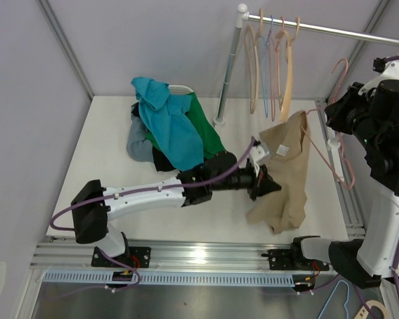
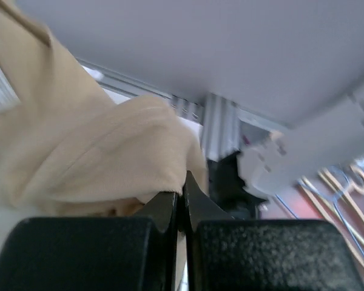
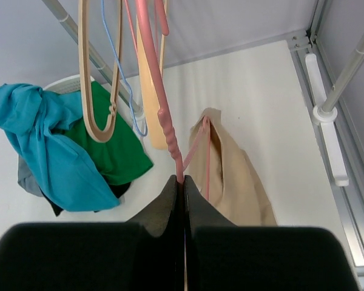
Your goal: Remove the t-shirt from the hanger
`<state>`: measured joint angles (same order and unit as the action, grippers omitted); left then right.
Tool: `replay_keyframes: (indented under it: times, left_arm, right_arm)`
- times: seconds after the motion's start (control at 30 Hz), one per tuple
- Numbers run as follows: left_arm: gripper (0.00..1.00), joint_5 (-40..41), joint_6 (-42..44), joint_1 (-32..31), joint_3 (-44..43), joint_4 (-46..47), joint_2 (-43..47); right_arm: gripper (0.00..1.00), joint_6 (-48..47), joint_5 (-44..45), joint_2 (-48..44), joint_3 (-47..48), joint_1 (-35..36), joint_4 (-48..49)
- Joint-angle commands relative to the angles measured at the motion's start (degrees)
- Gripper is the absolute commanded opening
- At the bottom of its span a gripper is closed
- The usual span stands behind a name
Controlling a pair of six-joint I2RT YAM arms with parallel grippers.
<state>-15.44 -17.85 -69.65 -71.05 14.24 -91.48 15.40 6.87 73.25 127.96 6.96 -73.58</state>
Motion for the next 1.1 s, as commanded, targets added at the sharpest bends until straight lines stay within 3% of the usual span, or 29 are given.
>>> replay_keyframes:
  times: [0.0,0.13,0.3,0.4,0.5,0.53,0.63,0.77,0.9,1.07]
  left_arm:
    - [0.01,2.6,-4.2,3.6,-6.3,-6.1,0.8]
    - [0.01,-1.9,-8.3,7.8,-10.1,-9.1,-2.7]
    - [0.01,-4.9,-9.2,7.2,-4.9,-7.2,-0.6]
    - [0.01,-5.2,-10.0,6.8,-2.8,-14.2,5.7]
    - [0.01,-0.3,-8.9,6.5,2.6,-21.5,16.6]
    - [0.01,5.3,-7.6,6.9,2.7,-23.5,20.8]
    - [0.01,10.6,-4.1,11.3,-0.8,-32.2,24.4]
    - [0.01,4.6,-3.0,24.4,-12.6,-39.4,21.7]
    - [0.01,0.2,-3.9,32.8,-20.3,-41.3,15.7]
    - [0.01,-1.7,-3.8,41.8,-35.3,-36.1,6.4]
  right_arm:
    - [0.0,-1.2,-1.3,-2.9,-1.7,0.2,-2.4]
    - [0.0,-1.3,-0.2,-2.9,-1.8,0.4,-2.2]
    - [0.0,-1.7,2.0,-3.3,-3.5,0.3,6.6]
    - [0.0,-2.8,0.9,-1.8,-2.3,0.3,12.3]
    - [0.0,-4.1,2.2,3.3,2.4,0.3,14.0]
    - [0.0,-4.3,2.6,5.6,2.8,0.3,14.7]
    - [0.0,-5.2,1.9,7.7,1.6,0.3,19.7]
    - [0.0,-5.3,1.1,12.1,-0.2,-0.1,28.2]
    - [0.0,-5.2,0.5,18.0,4.0,-0.5,31.0]
    - [0.0,-4.9,-1.9,23.0,6.7,-2.4,35.4]
